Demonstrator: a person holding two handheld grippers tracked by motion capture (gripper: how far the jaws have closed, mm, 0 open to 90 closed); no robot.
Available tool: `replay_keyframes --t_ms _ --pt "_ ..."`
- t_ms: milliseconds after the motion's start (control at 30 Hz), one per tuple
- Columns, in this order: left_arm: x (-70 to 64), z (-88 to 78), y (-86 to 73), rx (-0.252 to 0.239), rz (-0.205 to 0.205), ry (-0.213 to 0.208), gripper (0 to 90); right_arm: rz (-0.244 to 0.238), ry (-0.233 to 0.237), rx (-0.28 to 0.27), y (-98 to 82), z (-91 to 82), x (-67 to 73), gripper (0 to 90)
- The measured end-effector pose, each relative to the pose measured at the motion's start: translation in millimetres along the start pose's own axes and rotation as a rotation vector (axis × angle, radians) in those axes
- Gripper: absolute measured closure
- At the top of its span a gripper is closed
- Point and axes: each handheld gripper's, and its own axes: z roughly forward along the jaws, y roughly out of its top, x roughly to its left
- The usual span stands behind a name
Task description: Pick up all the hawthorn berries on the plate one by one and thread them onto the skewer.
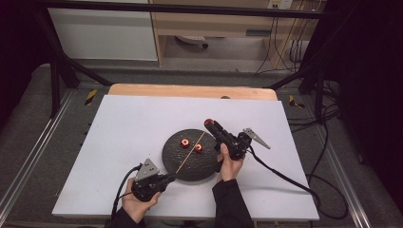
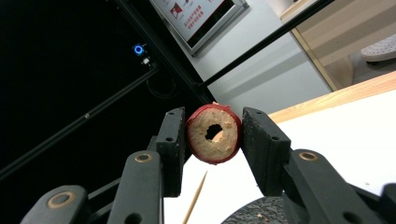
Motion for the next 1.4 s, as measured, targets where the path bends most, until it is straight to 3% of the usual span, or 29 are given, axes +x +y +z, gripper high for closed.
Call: replay_keyframes --t_ms 633,933,1067,1400 --pt "-3.5 1.4 1.1 -0.022 -0.012 0.000 88.1 0.007 0.005 -0.012 -1.4 -0.6 1.1 61.3" --pt "-7.4 4.4 4.7 -0.033 -0.033 0.000 88.1 0.016 0.010 -0.017 -3.0 -0.3 1.2 61.3" --pt "-9.2 6.5 7.0 -0.038 -0.062 -0.002 88.1 0.023 0.014 -0.022 -3.9 -0.4 1.5 61.3" --pt "-16.5 11.5 13.2 -0.051 -0.084 0.022 88.2 0.041 0.017 -0.023 -6.8 -0.5 2.0 61.4"
